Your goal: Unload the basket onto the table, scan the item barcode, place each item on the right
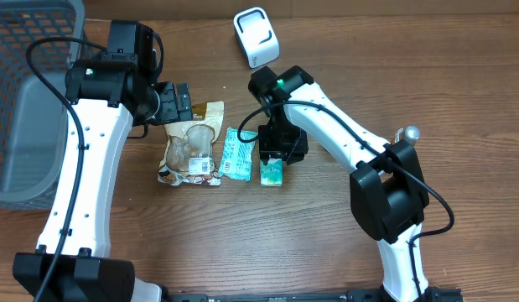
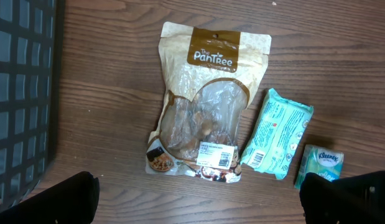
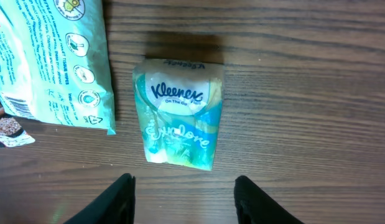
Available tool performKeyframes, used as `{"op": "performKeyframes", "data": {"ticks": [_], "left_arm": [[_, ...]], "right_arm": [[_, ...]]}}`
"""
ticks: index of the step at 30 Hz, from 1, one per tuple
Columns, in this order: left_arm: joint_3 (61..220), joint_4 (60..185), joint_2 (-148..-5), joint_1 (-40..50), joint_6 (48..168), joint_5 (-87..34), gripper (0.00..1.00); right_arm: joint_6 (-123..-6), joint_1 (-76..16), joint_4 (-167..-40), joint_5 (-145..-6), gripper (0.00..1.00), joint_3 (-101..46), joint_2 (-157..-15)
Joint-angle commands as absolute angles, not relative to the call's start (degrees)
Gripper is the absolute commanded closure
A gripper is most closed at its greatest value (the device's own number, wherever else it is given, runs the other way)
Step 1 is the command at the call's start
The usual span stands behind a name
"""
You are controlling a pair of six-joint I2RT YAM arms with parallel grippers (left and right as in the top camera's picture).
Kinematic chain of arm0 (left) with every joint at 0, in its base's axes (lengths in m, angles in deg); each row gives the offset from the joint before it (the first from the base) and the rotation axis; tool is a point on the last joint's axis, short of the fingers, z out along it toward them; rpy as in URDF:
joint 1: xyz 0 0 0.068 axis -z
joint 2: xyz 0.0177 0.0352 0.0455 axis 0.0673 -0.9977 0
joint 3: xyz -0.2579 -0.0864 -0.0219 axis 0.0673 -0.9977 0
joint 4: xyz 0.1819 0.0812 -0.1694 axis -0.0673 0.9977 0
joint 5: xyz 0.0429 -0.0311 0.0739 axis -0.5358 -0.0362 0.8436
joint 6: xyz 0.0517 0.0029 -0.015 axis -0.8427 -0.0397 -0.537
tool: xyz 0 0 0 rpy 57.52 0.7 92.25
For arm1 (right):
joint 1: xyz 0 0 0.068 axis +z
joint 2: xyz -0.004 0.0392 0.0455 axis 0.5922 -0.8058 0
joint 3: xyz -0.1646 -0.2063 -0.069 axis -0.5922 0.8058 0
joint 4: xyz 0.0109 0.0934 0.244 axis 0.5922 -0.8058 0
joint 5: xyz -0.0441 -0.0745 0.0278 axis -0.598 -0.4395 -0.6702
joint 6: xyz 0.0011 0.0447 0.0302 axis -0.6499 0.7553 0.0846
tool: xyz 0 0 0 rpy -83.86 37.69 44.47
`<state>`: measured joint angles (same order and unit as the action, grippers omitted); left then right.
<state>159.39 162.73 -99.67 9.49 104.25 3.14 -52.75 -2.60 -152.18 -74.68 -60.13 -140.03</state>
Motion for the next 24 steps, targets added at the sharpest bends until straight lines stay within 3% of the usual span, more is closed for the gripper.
{"op": "performKeyframes", "data": {"ticks": [1,3,4,10,16,24], "left_arm": [[159.3,162.7,-100.1,9.6,103.8,2.9,0.0],[159.3,162.7,-100.1,9.6,103.8,2.9,0.0],[159.3,162.7,-100.1,9.6,103.8,2.9,0.0],[159.3,162.7,-100.1,9.6,103.8,2.9,0.01],[159.3,162.7,-100.1,9.6,103.8,2.9,0.0],[159.3,162.7,-100.1,9.6,103.8,2.9,0.0]], "right_arm": [[-53.2,-3.1,-151.9,-74.2,0.31,-61.3,-139.1],[-53.2,-3.4,-151.7,-74.4,0.15,-61.3,-139.1],[-53.2,-3.5,-151.4,-74.4,0.0,-61.3,-139.1],[-53.2,-4.0,-150.2,-74.4,0.0,-61.3,-139.1],[-52.9,-4.3,-150.9,-74.4,0.34,-61.3,-138.5],[-50.4,-3.2,-153.3,-79.0,0.33,-61.3,-128.4]]}}
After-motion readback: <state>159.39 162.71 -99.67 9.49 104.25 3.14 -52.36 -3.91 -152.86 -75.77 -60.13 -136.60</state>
